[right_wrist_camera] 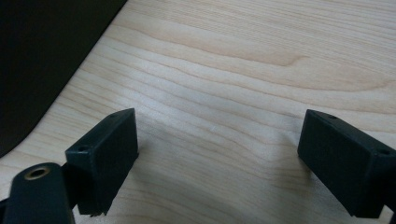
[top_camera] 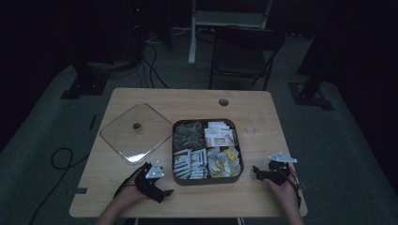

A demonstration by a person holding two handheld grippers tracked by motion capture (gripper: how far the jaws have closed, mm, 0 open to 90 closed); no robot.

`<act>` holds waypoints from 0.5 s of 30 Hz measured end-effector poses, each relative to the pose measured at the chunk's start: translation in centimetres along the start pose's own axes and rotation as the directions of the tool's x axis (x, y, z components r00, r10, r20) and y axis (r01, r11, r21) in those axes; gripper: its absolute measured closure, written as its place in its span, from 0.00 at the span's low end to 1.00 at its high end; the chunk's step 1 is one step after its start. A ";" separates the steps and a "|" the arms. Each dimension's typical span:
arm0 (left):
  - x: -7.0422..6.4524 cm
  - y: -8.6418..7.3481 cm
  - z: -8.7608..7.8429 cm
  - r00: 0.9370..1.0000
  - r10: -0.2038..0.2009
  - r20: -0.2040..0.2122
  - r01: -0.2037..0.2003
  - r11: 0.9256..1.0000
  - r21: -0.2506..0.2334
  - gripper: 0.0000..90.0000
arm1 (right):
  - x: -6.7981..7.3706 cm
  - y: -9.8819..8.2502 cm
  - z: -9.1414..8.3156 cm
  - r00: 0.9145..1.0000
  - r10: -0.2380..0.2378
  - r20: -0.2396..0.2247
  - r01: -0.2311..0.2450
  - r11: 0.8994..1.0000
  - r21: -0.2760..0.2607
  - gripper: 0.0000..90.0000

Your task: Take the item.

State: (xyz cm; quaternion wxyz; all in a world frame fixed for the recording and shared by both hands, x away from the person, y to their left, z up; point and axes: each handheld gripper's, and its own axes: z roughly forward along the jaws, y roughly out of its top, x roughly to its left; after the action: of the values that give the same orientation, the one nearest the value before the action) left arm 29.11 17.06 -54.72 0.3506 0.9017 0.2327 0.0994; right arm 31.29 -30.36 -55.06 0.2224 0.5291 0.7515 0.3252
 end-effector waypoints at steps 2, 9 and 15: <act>0.0 0.0 0.0 1.000 0.000 0.000 0.000 1.000 0.000 0.01 | 0.0 0.0 0.0 1.000 0.000 -0.002 0.000 1.000 -0.001 0.15; 0.0 0.0 0.0 1.000 -0.002 -0.002 0.002 1.000 0.000 0.01 | 0.3 -0.3 -0.4 0.999 -0.032 -0.035 0.032 0.999 -0.001 0.16; 0.0 0.0 0.0 1.000 -0.004 -0.004 0.004 1.000 0.002 0.01 | 0.6 -0.2 -0.7 0.996 -0.054 -0.066 0.055 0.998 0.019 0.16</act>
State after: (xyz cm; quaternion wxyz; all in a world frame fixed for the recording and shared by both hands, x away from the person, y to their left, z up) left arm 29.08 17.02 -54.71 0.3495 0.9013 0.2354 0.1004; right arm 30.44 -30.05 -54.72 0.2010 0.4997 0.7760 0.3283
